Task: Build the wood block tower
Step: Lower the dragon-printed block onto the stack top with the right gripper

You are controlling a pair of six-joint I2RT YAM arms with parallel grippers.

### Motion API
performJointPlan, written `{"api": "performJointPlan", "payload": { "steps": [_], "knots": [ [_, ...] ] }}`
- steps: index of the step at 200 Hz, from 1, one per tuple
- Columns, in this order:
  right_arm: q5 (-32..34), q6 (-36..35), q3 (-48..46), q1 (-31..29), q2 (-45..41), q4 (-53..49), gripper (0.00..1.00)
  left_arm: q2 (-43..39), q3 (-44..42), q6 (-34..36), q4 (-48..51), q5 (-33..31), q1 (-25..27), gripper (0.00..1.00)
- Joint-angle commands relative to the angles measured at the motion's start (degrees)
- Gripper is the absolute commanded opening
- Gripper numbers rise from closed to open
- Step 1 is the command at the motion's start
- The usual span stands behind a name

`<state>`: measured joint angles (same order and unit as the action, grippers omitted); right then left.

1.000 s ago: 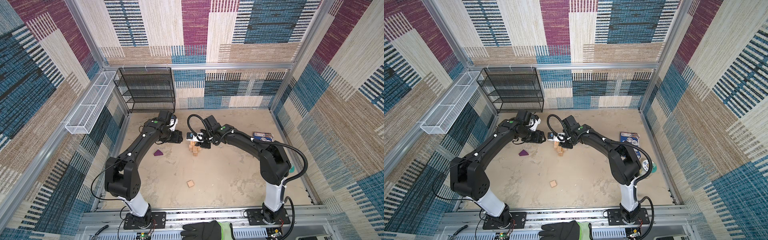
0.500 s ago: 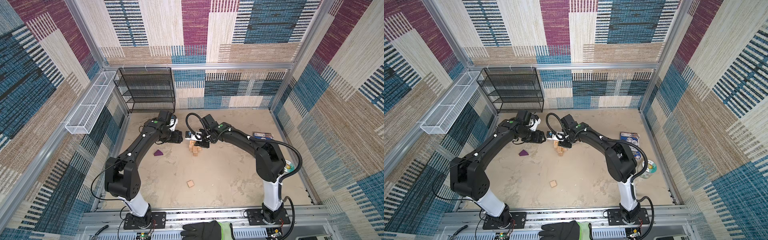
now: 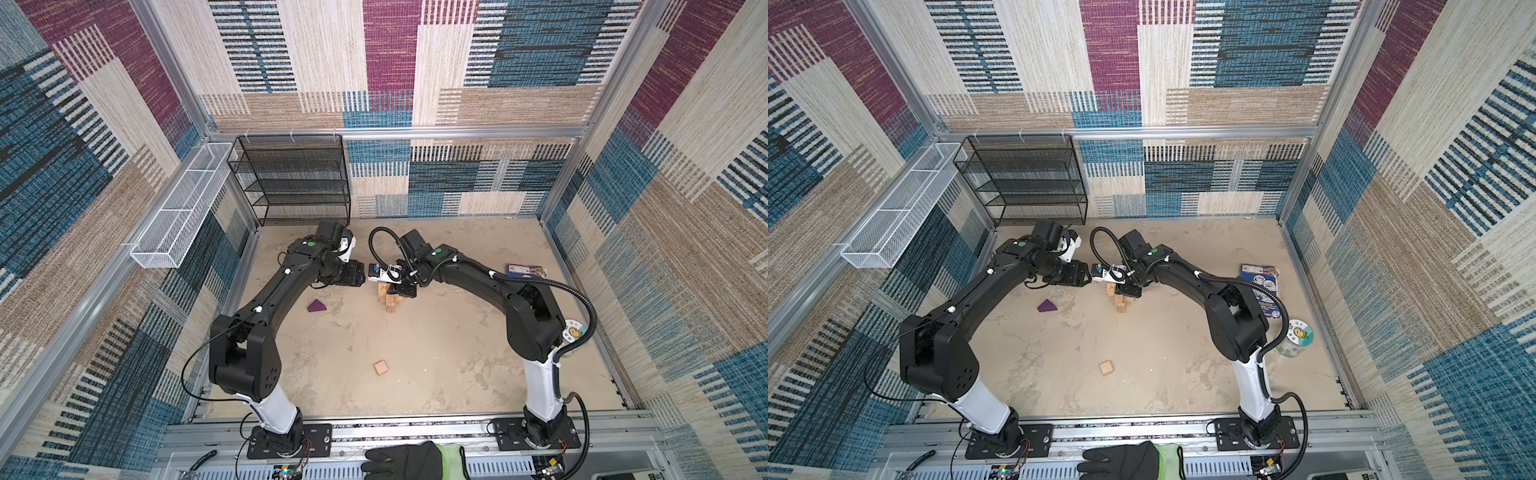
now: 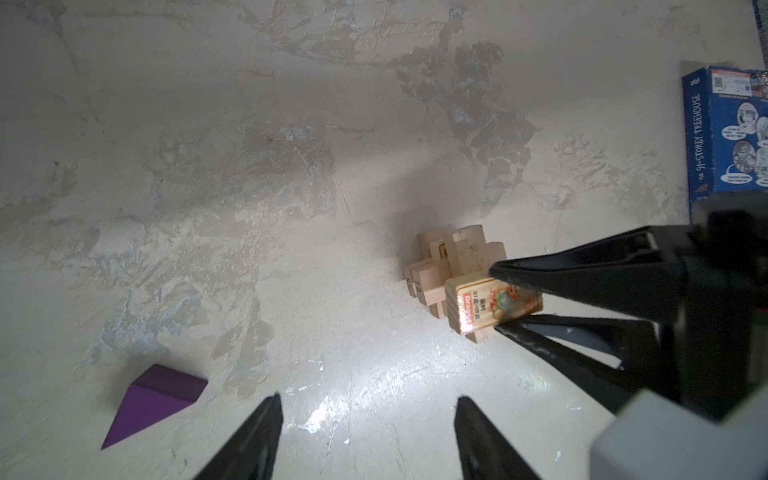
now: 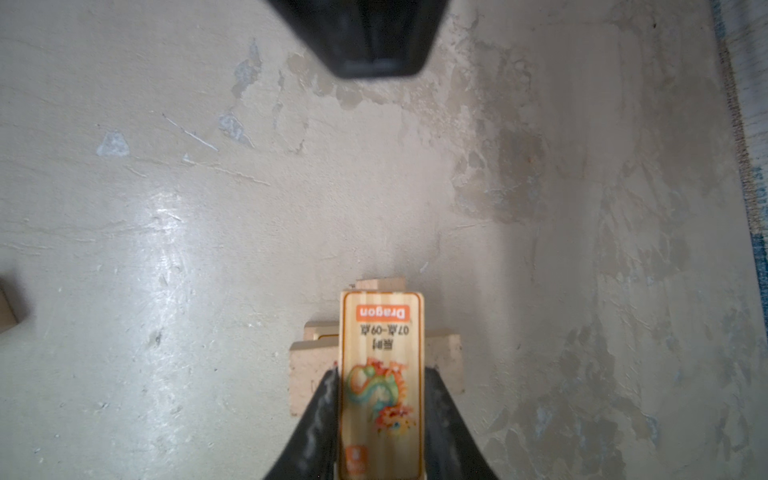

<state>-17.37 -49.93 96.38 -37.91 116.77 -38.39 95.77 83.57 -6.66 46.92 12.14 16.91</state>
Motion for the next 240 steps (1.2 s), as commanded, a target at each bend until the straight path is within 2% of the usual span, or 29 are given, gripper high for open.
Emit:
{"api": "performJointPlan", "payload": {
  "steps": [1, 72, 240],
  "knots": [
    [0.0, 0.6, 0.5, -0.1, 0.1, 0.1, 0.24, -0.4, -0.1, 0.9, -0.1, -0.4, -0.1, 0.70],
    [2.2, 1.2, 0.7, -0.1, 1.0, 0.2, 0.26, -0.6, -0.2, 0.9, -0.1, -0.6, 0.0, 0.70],
    [1.8, 1.9, 1.3, -0.1, 1.6, -0.9, 0.34, -0.5, -0.2, 1.0, -0.2, -1.1, 0.0, 0.70]
  ]
}}
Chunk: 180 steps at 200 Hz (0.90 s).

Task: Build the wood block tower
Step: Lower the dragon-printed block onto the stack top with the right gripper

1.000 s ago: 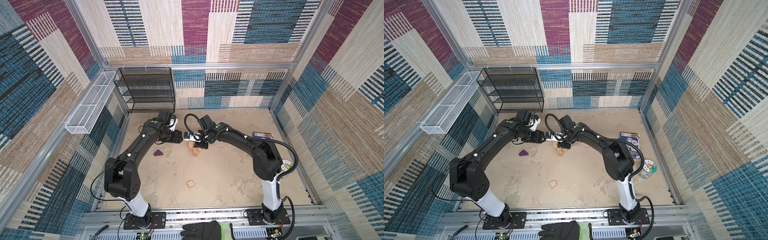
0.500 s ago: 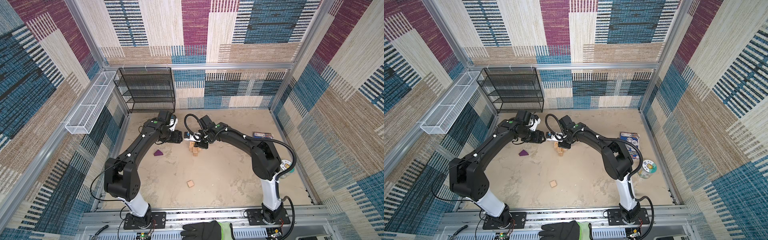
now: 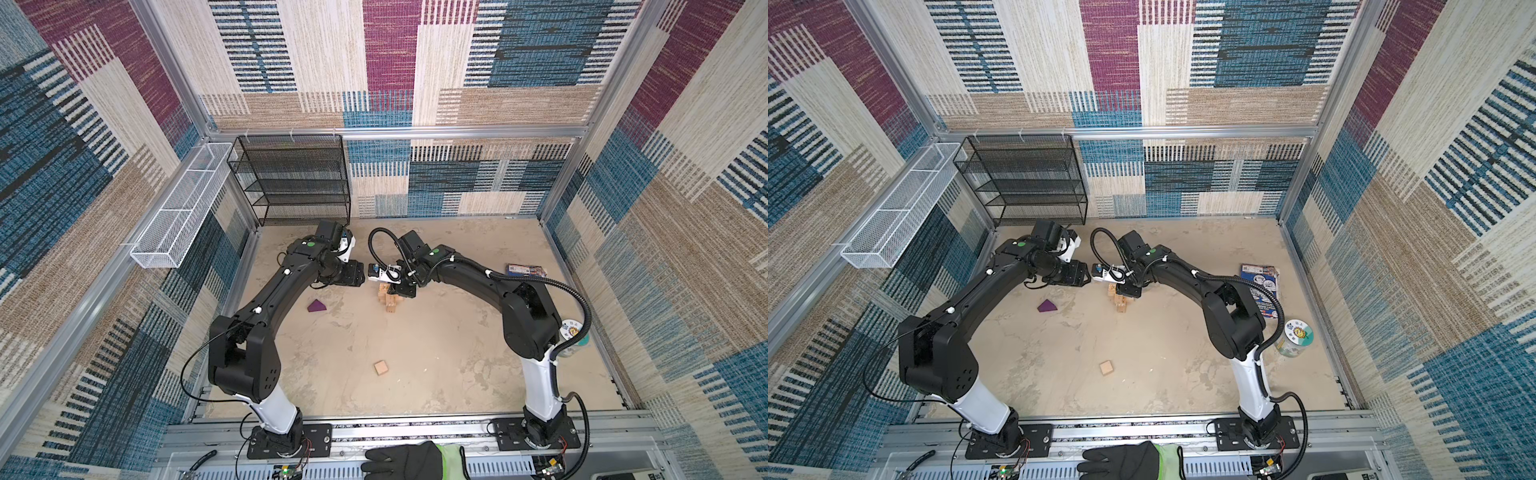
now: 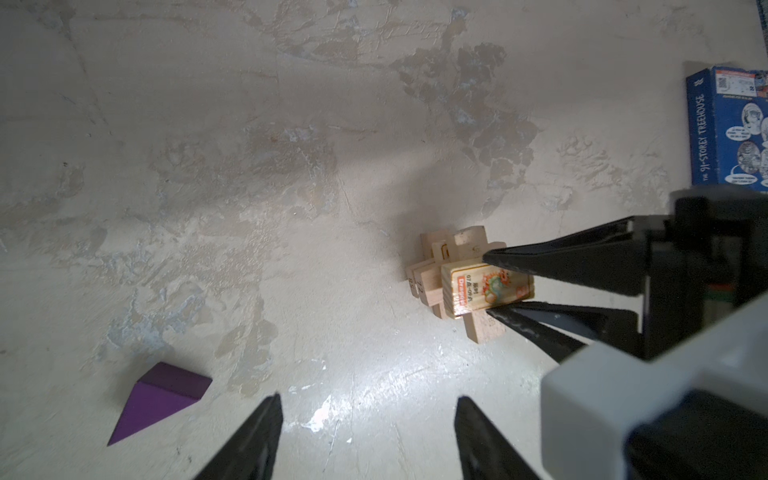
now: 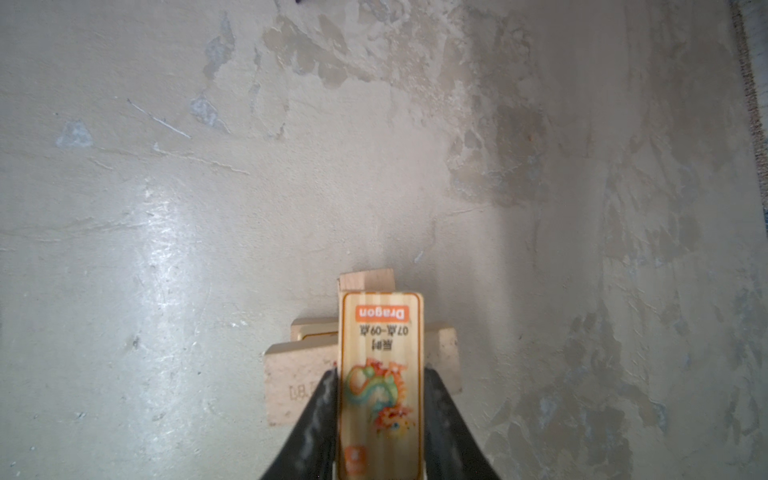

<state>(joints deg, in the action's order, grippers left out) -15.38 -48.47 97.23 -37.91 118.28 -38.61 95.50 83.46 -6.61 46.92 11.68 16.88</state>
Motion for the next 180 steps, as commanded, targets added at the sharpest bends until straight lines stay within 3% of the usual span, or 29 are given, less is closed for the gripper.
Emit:
{"api": "performJointPlan", "payload": {
  "steps": [1, 180],
  "knots": [
    [-0.2, 0.4, 0.4, -0.1, 0.1, -0.7, 0.34, -0.2, -0.1, 0.9, -0.2, -0.6, 0.0, 0.70],
    [0.0, 0.5, 0.3, -0.1, -0.3, 0.0, 0.38, -0.1, -0.1, 1.0, -0.1, -1.1, -0.1, 0.70]
  ]
}}
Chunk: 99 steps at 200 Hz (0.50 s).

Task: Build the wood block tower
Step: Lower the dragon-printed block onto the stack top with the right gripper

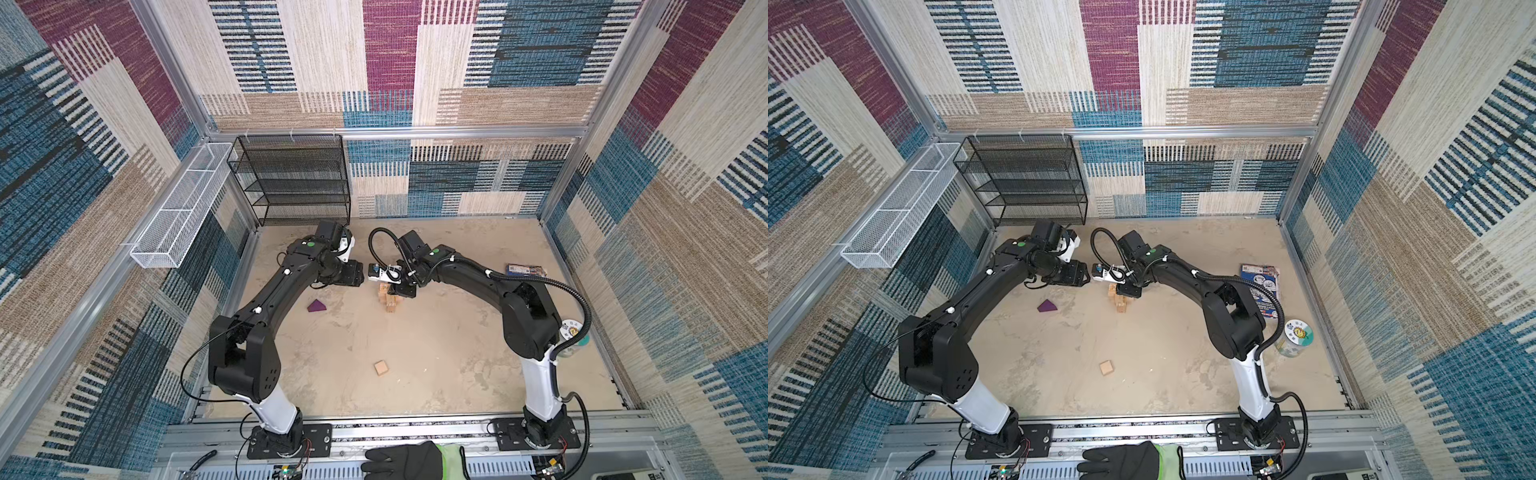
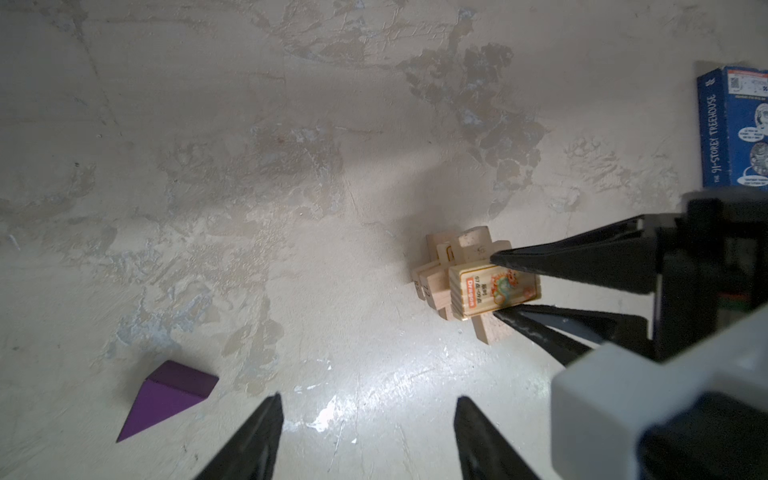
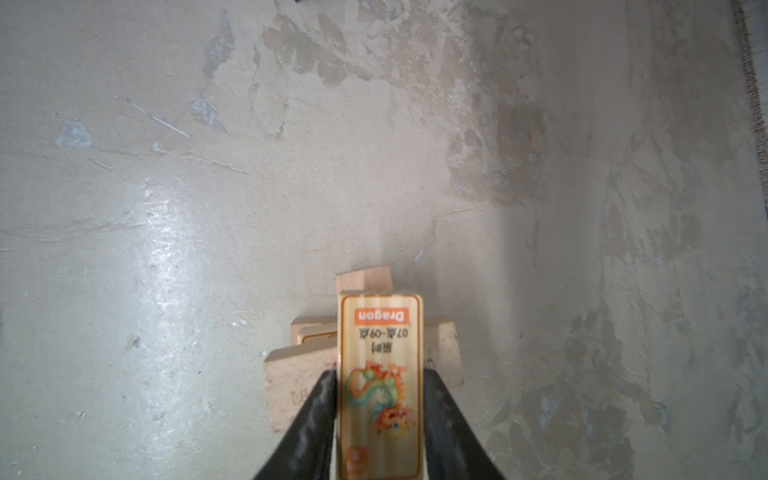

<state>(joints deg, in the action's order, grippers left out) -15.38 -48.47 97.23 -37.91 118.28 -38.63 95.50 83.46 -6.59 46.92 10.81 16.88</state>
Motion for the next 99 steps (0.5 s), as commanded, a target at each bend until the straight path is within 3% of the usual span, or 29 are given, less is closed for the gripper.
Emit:
{"api": "performJointPlan", "payload": {
  "steps": [1, 99],
  "knots": [
    [0.0, 0.5, 0.3, -0.1, -0.3, 0.1, 0.38, -0.1, -0.1, 1.0, -0.2, -0.3, -0.1, 0.70],
    [0.8, 0.8, 0.2, -0.1, -0.8, 0.7, 0.40, -0.2, -0.1, 1.0, 0.0, -0.5, -0.1, 0.70]
  ]
}}
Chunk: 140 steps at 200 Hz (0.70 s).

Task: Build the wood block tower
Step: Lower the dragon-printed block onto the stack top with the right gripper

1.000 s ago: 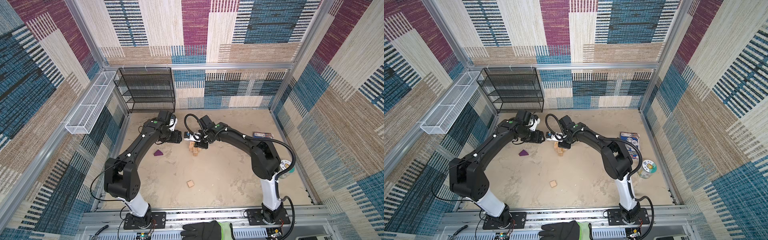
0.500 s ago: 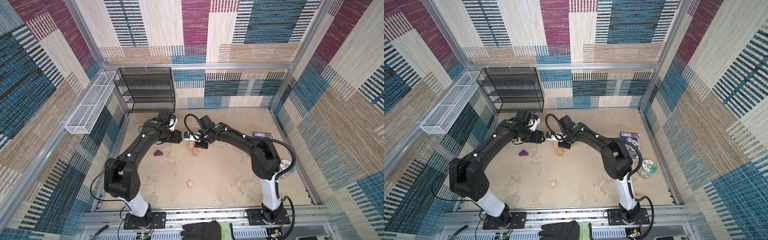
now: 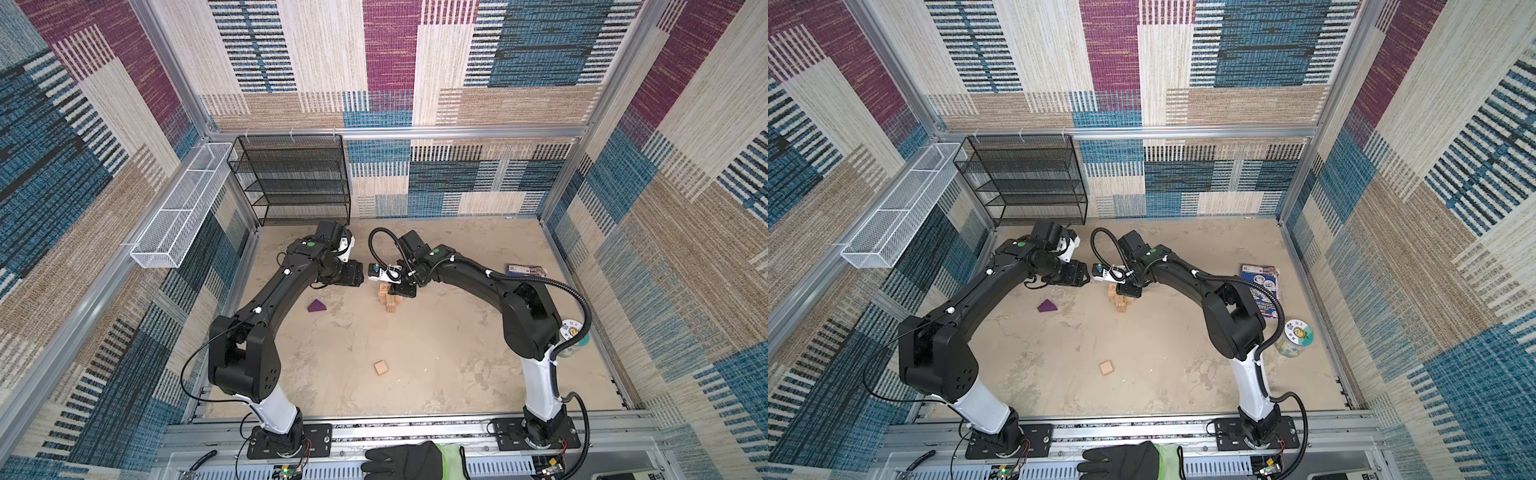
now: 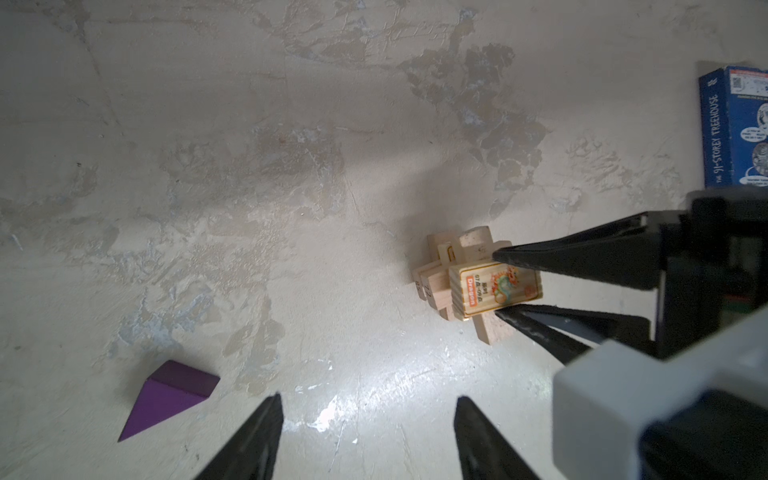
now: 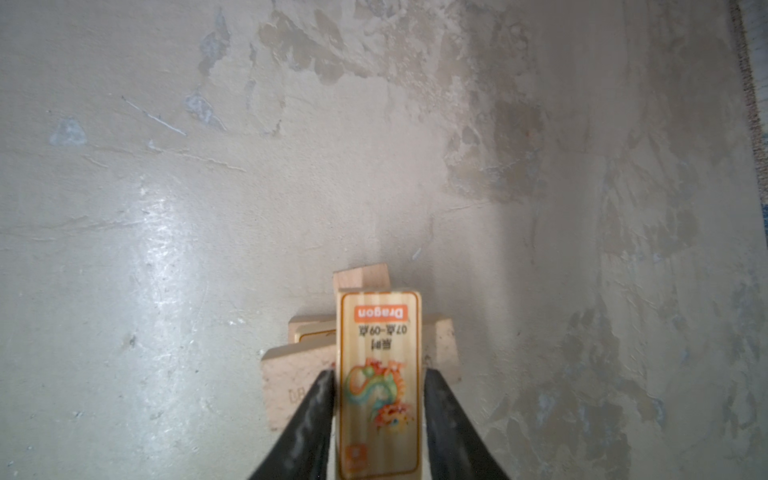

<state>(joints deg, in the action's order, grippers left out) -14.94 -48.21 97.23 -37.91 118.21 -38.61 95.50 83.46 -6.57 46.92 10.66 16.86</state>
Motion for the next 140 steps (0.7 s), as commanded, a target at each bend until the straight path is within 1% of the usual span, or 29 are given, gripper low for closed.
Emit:
{"api": "performJointPlan", "payload": {
  "steps": [1, 140],
  "knots": [
    [0.4, 0.5, 0.2, -0.1, -0.7, 0.7, 0.40, -0.2, -0.1, 0.9, 0.0, -0.4, -0.1, 0.70],
    [0.8, 0.6, 0.3, -0.1, -0.9, 0.3, 0.40, -0.3, -0.1, 1.0, -0.1, -0.5, -0.1, 0.70]
  ]
}}
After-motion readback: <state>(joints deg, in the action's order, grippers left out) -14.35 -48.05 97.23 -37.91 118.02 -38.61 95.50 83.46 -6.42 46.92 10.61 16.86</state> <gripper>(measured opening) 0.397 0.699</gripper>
